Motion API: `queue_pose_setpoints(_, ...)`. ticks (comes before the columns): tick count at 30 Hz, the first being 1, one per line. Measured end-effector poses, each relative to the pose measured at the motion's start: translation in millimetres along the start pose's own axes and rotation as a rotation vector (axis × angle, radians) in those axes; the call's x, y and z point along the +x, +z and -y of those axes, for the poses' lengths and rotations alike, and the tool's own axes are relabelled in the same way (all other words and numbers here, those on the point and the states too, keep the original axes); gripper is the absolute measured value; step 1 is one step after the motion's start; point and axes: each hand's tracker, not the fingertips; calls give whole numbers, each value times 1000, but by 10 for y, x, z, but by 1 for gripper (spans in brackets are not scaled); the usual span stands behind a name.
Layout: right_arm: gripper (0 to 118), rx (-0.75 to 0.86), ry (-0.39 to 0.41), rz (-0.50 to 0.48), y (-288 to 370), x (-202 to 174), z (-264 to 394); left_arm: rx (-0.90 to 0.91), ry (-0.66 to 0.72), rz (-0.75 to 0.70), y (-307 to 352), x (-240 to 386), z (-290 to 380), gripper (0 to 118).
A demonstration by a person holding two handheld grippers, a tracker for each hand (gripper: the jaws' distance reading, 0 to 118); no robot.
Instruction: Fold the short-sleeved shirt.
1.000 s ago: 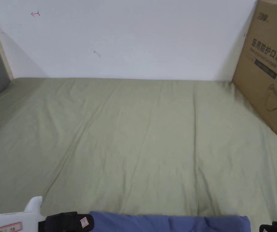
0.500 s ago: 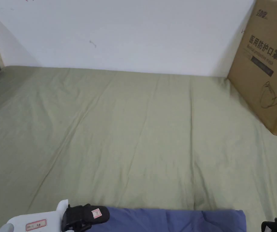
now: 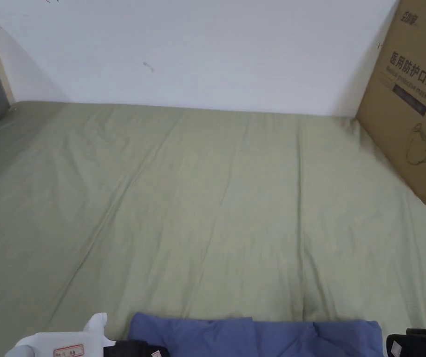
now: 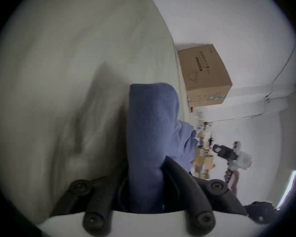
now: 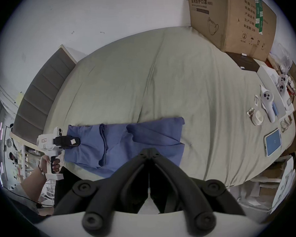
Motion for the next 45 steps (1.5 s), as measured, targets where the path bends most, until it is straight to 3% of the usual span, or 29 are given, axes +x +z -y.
queue_pose_setpoints(5, 0, 23, -21, -22, -2, 28, -74, 105, -208, -257, 518, 616, 39, 7)
queue_pose_setpoints(9, 0, 38, 15, -10, -11, 21, -78, 232, -323, -676, 1041, 966, 44, 7)
queue_pose_setpoints(11, 0, 40, 23, -20, -24, 23, -61, 254, -355, -792, 1158, 1078, 64, 7)
queue_pose_setpoints(13, 0, 44, 18, -37, -34, 34, -37, 249, -373, -767, 1144, 1179, 81, 7)
queue_pose_setpoints(16, 0, 49, 7, -54, -44, 61, -4, 215, -360, -599, 922, 1436, 124, 7)
queue_pose_setpoints(20, 0, 56, 3, -59, 8, 95, 49, 99, -363, -425, 297, 1758, 116, 8)
queue_pose_setpoints(24, 0, 69, -16, -58, 75, 174, 107, -58, -384, -339, -464, 1969, 96, 9)
queue_pose_setpoints(26, 0, 69, -29, -56, 98, 209, 134, -110, -347, -263, -764, 1995, 112, 26)
queue_pose_setpoints(27, 0, 67, -35, -54, 105, 226, 150, -121, -308, -247, -895, 1991, 112, 43)
queue_pose_setpoints(28, 0, 67, -39, -54, 112, 240, 165, -136, -286, -239, -998, 1981, 114, 75)
queue_pose_setpoints(29, 0, 69, -42, -52, 121, 255, 183, -151, -265, -232, -1076, 1962, 128, 97)
queue_pose_setpoints(30, 0, 74, -46, -50, 131, 264, 198, -154, -253, -224, -1127, 1961, 147, 112)
queue_pose_setpoints(31, 0, 77, -48, -48, 139, 277, 206, -154, -246, -221, -1146, 1965, 162, 116)
queue_pose_setpoints(35, 0, 92, -58, -45, 155, 337, 216, -94, -297, -190, -870, 2042, 159, 114)
queue_pose_setpoints(36, 0, 92, -60, -44, 152, 350, 209, -68, -309, -187, -763, 2058, 136, 108)
queue_pose_setpoints(37, 0, 92, -62, -43, 151, 358, 203, -56, -318, -192, -651, 2078, 136, 89)
queue_pose_setpoints(39, 0, 101, -60, -39, 158, 368, 194, -11, -360, -231, -485, 2103, 128, 23)
queue_pose_setpoints(40, 0, 105, -59, -38, 164, 373, 190, -5, -388, -262, -471, 2113, 140, 1)
queue_pose_setpoints(42, 0, 111, -58, -40, 170, 386, 181, -23, -434, -333, -509, 2103, 197, 1)
queue_pose_setpoints(45, 0, 110, -64, -40, 165, 402, 183, -115, -426, -312, -819, 2008, 245, 1)
